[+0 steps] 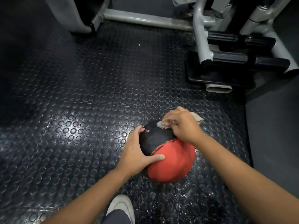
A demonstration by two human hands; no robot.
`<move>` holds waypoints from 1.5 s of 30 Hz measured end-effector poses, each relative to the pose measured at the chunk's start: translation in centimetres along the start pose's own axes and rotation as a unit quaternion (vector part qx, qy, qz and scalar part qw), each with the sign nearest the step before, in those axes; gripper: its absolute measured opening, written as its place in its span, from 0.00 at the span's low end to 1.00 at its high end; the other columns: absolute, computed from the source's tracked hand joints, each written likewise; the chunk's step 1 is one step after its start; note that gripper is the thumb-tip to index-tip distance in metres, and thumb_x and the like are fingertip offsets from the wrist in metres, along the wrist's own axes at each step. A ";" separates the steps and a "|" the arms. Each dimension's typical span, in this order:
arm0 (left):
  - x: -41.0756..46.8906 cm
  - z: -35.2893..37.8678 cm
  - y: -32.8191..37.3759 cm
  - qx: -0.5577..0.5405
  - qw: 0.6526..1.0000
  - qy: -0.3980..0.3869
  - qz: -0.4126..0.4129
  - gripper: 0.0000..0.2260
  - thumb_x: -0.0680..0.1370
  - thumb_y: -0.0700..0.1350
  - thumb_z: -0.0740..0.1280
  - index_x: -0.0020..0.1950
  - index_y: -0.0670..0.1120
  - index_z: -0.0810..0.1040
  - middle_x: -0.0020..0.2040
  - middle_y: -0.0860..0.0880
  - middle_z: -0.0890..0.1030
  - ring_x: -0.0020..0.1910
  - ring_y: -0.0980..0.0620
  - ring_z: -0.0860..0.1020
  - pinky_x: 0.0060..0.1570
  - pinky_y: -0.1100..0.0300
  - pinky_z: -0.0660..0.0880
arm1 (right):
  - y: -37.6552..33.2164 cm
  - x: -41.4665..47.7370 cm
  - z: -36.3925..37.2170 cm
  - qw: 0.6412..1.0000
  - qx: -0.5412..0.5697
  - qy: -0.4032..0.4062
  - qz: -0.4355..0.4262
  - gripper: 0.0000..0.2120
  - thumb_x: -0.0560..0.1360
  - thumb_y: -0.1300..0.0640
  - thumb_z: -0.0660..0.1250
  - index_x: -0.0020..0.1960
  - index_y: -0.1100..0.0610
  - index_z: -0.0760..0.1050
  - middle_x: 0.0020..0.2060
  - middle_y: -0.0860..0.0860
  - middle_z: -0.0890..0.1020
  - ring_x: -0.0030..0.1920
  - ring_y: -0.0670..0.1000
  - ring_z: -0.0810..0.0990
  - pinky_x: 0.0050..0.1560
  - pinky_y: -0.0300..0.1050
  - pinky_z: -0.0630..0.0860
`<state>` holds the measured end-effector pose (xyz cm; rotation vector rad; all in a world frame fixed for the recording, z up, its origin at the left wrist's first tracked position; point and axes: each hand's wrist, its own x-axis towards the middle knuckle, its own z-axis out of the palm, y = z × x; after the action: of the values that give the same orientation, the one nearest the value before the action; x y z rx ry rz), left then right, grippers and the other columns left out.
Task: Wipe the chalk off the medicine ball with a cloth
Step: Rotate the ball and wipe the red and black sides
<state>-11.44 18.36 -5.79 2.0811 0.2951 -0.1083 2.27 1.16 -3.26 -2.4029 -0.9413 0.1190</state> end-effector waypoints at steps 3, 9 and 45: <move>-0.2 0.1 0.0 -0.004 1.000 -0.009 -0.003 0.56 0.55 0.70 0.77 0.76 0.56 0.54 0.68 0.62 0.63 0.67 0.65 0.61 0.67 0.64 0.58 | 3.4 -0.1 -0.8 0.991 -0.004 0.013 0.136 0.07 0.70 0.68 0.72 0.42 0.57 0.84 0.42 0.52 0.85 0.42 0.54 0.77 0.56 0.50 0.71; 0.0 0.1 0.1 0.011 1.000 -0.005 -0.013 0.59 0.53 0.73 0.74 0.77 0.52 0.54 0.69 0.58 0.64 0.71 0.59 0.62 0.72 0.58 0.60 | -3.1 1.4 1.4 0.997 -0.014 -0.061 -0.040 0.13 0.66 0.67 0.66 0.41 0.52 0.84 0.40 0.46 0.85 0.40 0.53 0.75 0.43 0.46 0.69; 3.9 1.2 3.1 0.068 0.995 -0.067 0.019 0.54 0.61 0.70 0.74 0.79 0.53 0.53 0.77 0.56 0.60 0.75 0.56 0.58 0.73 0.57 0.57 | 4.3 -1.1 -3.0 0.994 -0.053 0.034 0.092 0.13 0.69 0.72 0.70 0.42 0.55 0.85 0.40 0.48 0.86 0.39 0.52 0.72 0.39 0.42 0.68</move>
<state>-6.82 16.52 -4.55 2.2018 0.1697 -0.2497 4.85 -3.55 -3.14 -2.5726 -0.7096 0.0554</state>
